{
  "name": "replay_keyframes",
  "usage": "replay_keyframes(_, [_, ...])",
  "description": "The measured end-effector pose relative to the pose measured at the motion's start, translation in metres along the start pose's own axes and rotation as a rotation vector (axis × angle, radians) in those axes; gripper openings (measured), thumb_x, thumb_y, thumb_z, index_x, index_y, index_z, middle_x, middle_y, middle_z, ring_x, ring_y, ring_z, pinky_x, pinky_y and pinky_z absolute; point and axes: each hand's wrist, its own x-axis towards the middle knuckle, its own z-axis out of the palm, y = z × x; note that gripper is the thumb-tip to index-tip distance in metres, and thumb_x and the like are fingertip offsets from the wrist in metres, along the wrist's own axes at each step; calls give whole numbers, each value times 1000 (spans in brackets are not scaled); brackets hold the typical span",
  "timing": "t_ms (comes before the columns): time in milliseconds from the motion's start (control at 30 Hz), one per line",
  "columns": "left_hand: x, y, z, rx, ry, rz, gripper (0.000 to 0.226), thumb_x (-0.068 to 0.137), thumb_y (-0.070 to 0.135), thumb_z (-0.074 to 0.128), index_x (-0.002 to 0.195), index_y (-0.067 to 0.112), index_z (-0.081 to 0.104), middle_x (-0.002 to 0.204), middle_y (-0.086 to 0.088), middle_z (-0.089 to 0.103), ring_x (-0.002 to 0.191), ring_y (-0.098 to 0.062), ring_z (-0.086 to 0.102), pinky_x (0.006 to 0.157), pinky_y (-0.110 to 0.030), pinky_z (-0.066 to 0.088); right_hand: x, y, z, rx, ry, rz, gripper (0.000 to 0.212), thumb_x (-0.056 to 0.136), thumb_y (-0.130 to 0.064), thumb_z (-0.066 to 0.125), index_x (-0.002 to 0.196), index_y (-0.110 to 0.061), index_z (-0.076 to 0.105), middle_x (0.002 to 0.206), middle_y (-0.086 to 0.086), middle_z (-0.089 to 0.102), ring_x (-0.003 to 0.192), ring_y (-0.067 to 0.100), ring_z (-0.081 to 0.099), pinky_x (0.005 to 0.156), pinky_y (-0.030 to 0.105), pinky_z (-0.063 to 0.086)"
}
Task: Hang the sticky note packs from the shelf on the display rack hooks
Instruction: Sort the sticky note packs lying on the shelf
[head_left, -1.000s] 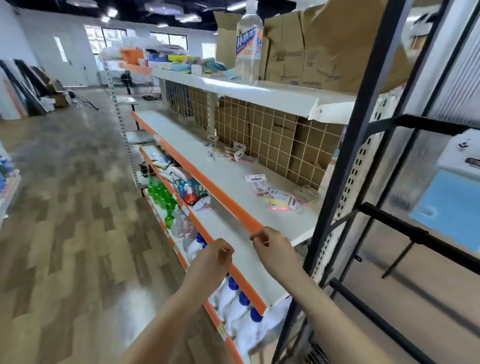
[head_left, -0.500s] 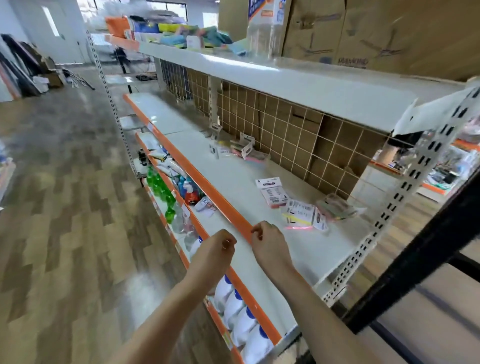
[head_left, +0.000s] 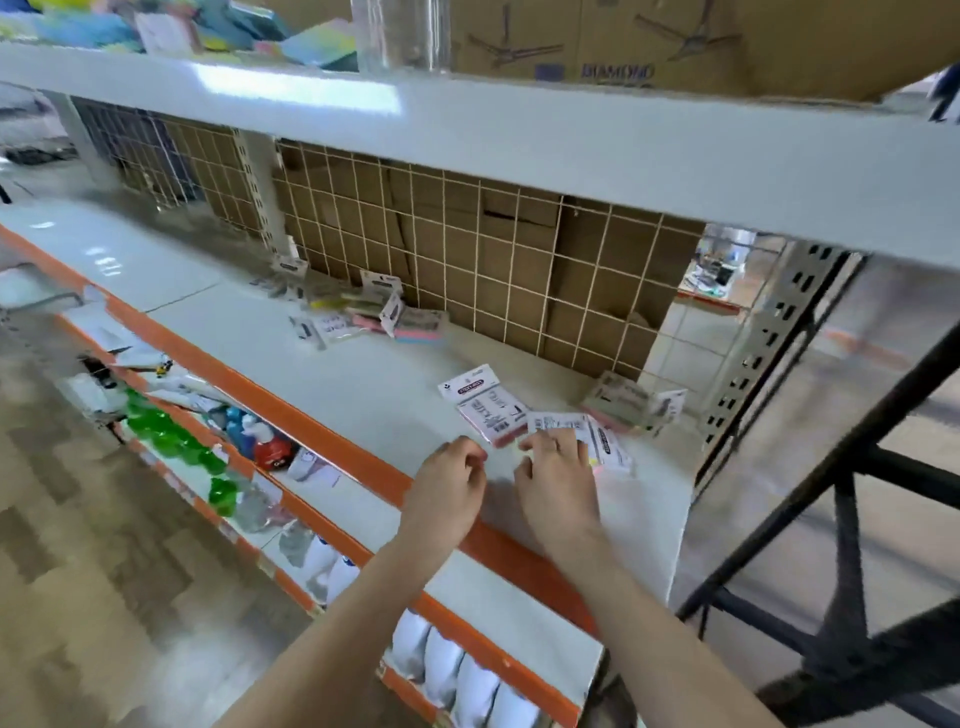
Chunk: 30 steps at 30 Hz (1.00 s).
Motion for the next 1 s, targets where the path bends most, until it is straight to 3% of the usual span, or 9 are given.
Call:
replay_keyframes(167, [47,-13,7,200,-38,239,30,90,16,53,120,12,55,120,-9,57,116,-27,49,92,-36,39,19,1,15,-217,-55,120,55,92,-24,46,142,-9,29,149,13,27,138,31,22,116,37,16])
replay_keyframes(267, [66,-24,12,300,-59,342,38,93,27,52,130,15,48,135,-6,47,130,-24,39,104,-32,32,17,-2,27,-225,-9,165,63,89,-30,51,143,-8,27,153,12,22,144,27,15,118,34,10])
replay_keyframes(500, [84,-40,25,279,-153,361,78,89,60,46,145,8,27,153,-13,28,144,-26,19,116,-34,16,12,-10,43,-260,137,312,56,92,-39,50,137,-8,35,138,8,41,131,26,34,111,33,26])
replay_keyframes(633, [85,-45,29,367,-125,388,72,88,49,53,143,10,27,146,-11,33,137,-27,28,111,-34,26,7,-20,46,-275,211,372,51,92,-37,53,133,-10,42,131,8,47,124,29,42,104,36,33])
replay_keyframes(800, [82,-42,29,517,-77,328,53,88,43,52,129,11,39,128,-11,45,119,-29,43,96,-36,35,0,-25,44,-328,222,384,41,96,-41,45,129,-18,43,129,2,45,121,25,41,99,34,34])
replay_keyframes(867, [81,-39,28,564,-80,311,47,87,35,52,126,10,43,123,-12,48,115,-30,46,94,-37,37,-2,-31,40,-321,256,374,35,94,-37,50,123,-16,53,122,3,52,114,28,49,94,37,40])
replay_keyframes(933, [79,-36,23,538,-99,286,47,83,34,54,122,10,48,119,-12,52,111,-31,49,91,-38,39,-5,-34,38,-264,370,355,26,88,-29,65,108,-13,64,107,5,63,100,31,59,83,40,47])
replay_keyframes(1000, [77,-36,16,376,-76,294,47,80,41,63,112,7,60,109,-15,61,102,-34,56,84,-41,44,-7,-32,39,-188,464,338,22,89,-24,65,106,-10,65,104,7,65,97,32,60,80,41,49])
